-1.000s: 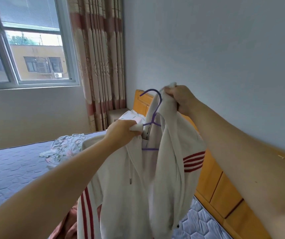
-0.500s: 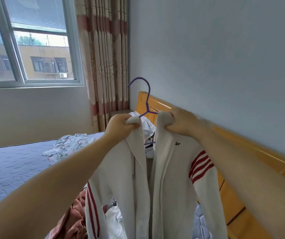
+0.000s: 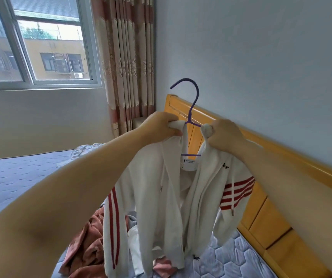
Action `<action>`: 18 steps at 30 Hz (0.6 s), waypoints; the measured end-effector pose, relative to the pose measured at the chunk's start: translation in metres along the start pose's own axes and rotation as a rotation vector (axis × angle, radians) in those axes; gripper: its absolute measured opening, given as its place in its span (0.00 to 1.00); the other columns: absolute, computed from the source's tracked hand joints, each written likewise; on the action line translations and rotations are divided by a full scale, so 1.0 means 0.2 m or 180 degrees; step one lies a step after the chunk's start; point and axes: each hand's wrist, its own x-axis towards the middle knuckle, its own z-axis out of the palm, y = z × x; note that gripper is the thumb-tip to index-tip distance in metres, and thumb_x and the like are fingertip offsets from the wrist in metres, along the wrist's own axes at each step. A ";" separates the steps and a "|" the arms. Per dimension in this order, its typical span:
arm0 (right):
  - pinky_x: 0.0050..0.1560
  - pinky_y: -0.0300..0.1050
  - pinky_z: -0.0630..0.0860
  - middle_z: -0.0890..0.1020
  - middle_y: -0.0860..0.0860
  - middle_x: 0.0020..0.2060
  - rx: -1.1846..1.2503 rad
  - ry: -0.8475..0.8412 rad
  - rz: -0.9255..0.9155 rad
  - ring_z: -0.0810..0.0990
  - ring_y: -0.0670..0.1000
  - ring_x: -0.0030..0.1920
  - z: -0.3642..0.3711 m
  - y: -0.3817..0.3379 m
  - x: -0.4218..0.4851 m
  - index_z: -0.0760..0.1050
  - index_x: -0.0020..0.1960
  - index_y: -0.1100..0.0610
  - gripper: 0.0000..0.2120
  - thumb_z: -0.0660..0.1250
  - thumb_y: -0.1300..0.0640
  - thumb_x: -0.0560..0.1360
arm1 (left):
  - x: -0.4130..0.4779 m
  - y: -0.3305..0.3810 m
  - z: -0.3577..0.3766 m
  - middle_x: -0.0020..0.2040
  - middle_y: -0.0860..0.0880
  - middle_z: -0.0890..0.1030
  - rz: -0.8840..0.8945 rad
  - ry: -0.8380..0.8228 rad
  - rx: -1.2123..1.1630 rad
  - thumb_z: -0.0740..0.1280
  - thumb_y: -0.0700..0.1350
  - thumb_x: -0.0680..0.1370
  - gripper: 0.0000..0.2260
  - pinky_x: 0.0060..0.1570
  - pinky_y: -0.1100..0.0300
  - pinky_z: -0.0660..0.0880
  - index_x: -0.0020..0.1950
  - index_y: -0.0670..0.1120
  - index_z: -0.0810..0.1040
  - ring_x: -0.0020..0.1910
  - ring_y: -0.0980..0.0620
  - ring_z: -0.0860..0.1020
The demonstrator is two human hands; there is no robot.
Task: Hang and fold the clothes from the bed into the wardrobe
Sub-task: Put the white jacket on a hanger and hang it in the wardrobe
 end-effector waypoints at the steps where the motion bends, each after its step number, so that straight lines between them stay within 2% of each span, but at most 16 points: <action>1: 0.29 0.40 0.61 0.69 0.50 0.25 0.0042 -0.0088 0.0074 0.68 0.51 0.28 0.02 0.00 -0.01 0.67 0.28 0.54 0.19 0.58 0.50 0.76 | -0.01 0.00 0.02 0.38 0.53 0.79 -0.0016 -0.0079 0.0036 0.73 0.51 0.72 0.07 0.39 0.61 0.72 0.44 0.50 0.80 0.39 0.53 0.77; 2: 0.29 0.40 0.61 0.69 0.50 0.25 0.0100 -0.0174 0.0155 0.69 0.51 0.28 0.04 0.00 -0.02 0.68 0.28 0.55 0.17 0.60 0.52 0.75 | -0.01 0.00 0.05 0.36 0.56 0.77 -0.0017 -0.0167 0.0114 0.72 0.52 0.72 0.06 0.36 0.64 0.69 0.39 0.54 0.77 0.36 0.55 0.75; 4: 0.30 0.40 0.61 0.70 0.49 0.26 0.0322 -0.0224 0.0281 0.70 0.51 0.31 0.09 -0.01 -0.05 0.69 0.30 0.55 0.11 0.63 0.57 0.71 | -0.02 -0.02 0.10 0.33 0.58 0.73 -0.0079 -0.0183 0.0123 0.72 0.52 0.73 0.11 0.33 0.66 0.65 0.35 0.58 0.71 0.34 0.58 0.72; 6: 0.35 0.39 0.65 0.74 0.49 0.35 0.0670 0.0079 0.0353 0.72 0.51 0.39 0.11 -0.02 -0.06 0.72 0.38 0.53 0.04 0.67 0.59 0.68 | -0.02 -0.05 0.13 0.34 0.56 0.75 -0.0293 0.0144 -0.0194 0.71 0.51 0.73 0.08 0.33 0.64 0.68 0.37 0.55 0.74 0.35 0.56 0.74; 8: 0.49 0.39 0.68 0.74 0.51 0.50 0.0775 0.0748 0.0359 0.71 0.51 0.51 0.12 -0.03 -0.08 0.73 0.54 0.55 0.15 0.69 0.59 0.68 | -0.03 -0.07 0.13 0.35 0.52 0.78 -0.0509 0.0539 -0.0354 0.71 0.51 0.73 0.07 0.34 0.60 0.70 0.40 0.50 0.78 0.36 0.53 0.75; 9: 0.53 0.39 0.67 0.73 0.52 0.53 0.0848 0.1133 0.0419 0.71 0.50 0.53 0.13 -0.03 -0.11 0.71 0.58 0.56 0.19 0.70 0.58 0.69 | -0.03 -0.08 0.13 0.35 0.52 0.78 -0.0568 0.0637 -0.0358 0.71 0.51 0.73 0.07 0.35 0.59 0.70 0.40 0.49 0.79 0.35 0.53 0.75; 11: 0.49 0.33 0.68 0.73 0.48 0.48 0.1291 0.1769 0.0656 0.72 0.46 0.47 0.18 -0.04 -0.21 0.70 0.55 0.54 0.15 0.70 0.53 0.72 | -0.03 -0.11 0.12 0.32 0.54 0.76 -0.0614 0.0773 -0.0400 0.71 0.50 0.73 0.08 0.34 0.61 0.69 0.36 0.51 0.77 0.33 0.55 0.72; 12: 0.43 0.29 0.68 0.73 0.46 0.43 0.1608 0.1788 0.0831 0.72 0.44 0.42 0.23 -0.05 -0.27 0.69 0.52 0.52 0.12 0.69 0.50 0.73 | -0.04 -0.11 0.12 0.31 0.55 0.74 -0.0646 0.0853 -0.0427 0.71 0.49 0.73 0.10 0.33 0.62 0.68 0.33 0.53 0.74 0.32 0.57 0.71; 14: 0.36 0.28 0.69 0.75 0.43 0.40 0.2279 0.1156 0.1275 0.74 0.41 0.38 0.31 -0.06 -0.34 0.69 0.49 0.49 0.11 0.68 0.46 0.74 | -0.04 -0.12 0.13 0.31 0.57 0.73 -0.0700 0.0927 -0.0477 0.71 0.48 0.73 0.10 0.32 0.62 0.67 0.34 0.54 0.73 0.32 0.59 0.70; 15: 0.37 0.29 0.70 0.78 0.44 0.43 0.2597 0.0603 0.1481 0.76 0.42 0.40 0.35 -0.06 -0.35 0.71 0.51 0.50 0.10 0.68 0.47 0.75 | -0.04 -0.11 0.13 0.31 0.57 0.73 -0.0710 0.0928 -0.0472 0.71 0.48 0.73 0.10 0.33 0.62 0.67 0.34 0.53 0.74 0.32 0.58 0.70; 17: 0.44 0.40 0.75 0.82 0.52 0.48 0.2974 -0.0437 0.1778 0.79 0.49 0.44 0.41 -0.06 -0.36 0.77 0.54 0.58 0.12 0.67 0.51 0.77 | -0.04 -0.11 0.15 0.30 0.56 0.72 -0.0736 0.0940 -0.0465 0.71 0.48 0.73 0.12 0.33 0.60 0.66 0.32 0.53 0.72 0.32 0.55 0.70; 18: 0.46 0.43 0.75 0.82 0.54 0.47 0.2979 -0.0537 0.1799 0.80 0.52 0.46 0.42 -0.06 -0.35 0.78 0.53 0.61 0.12 0.66 0.52 0.77 | -0.04 -0.11 0.15 0.30 0.56 0.71 -0.0776 0.0946 -0.0441 0.71 0.48 0.73 0.13 0.33 0.60 0.67 0.32 0.53 0.71 0.32 0.54 0.70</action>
